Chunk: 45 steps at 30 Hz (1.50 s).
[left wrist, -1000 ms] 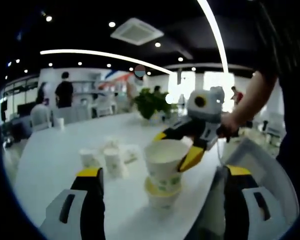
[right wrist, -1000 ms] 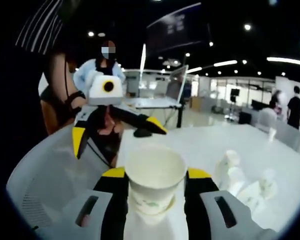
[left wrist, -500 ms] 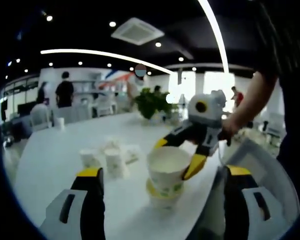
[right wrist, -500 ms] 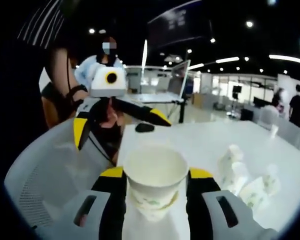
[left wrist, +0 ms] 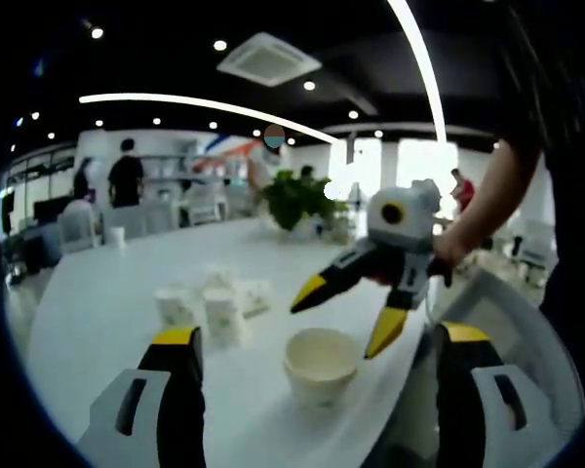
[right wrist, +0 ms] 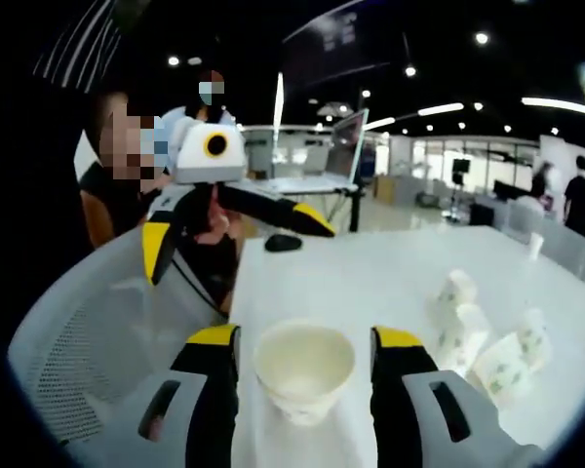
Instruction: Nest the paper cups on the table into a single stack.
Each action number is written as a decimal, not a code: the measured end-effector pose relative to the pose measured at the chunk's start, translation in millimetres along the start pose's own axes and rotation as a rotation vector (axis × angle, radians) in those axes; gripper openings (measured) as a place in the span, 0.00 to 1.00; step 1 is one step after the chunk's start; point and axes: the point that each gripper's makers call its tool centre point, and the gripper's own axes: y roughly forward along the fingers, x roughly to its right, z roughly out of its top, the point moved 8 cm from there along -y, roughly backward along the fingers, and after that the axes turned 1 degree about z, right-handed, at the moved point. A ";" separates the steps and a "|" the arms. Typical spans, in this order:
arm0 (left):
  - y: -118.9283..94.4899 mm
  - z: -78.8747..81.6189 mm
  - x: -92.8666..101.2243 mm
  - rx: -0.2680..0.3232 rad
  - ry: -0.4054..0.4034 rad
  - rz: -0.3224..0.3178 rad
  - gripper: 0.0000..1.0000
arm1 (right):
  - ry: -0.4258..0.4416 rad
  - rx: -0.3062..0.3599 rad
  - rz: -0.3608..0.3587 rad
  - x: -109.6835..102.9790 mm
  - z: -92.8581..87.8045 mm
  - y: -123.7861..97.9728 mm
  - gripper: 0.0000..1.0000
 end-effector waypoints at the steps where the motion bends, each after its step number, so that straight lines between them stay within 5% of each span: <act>1: -0.1 0.1 -0.1 0.000 0.000 0.001 0.98 | 0.000 0.002 0.000 -0.2 0.3 -0.1 0.51; 19: 5.4 16.9 -8.8 0.014 0.013 -0.014 0.98 | -0.013 0.026 -0.046 6.9 7.2 -10.1 0.59; 45: 15.4 45.7 -26.2 0.054 0.015 -0.023 0.99 | -0.046 0.062 -0.175 13.9 15.6 -24.3 1.00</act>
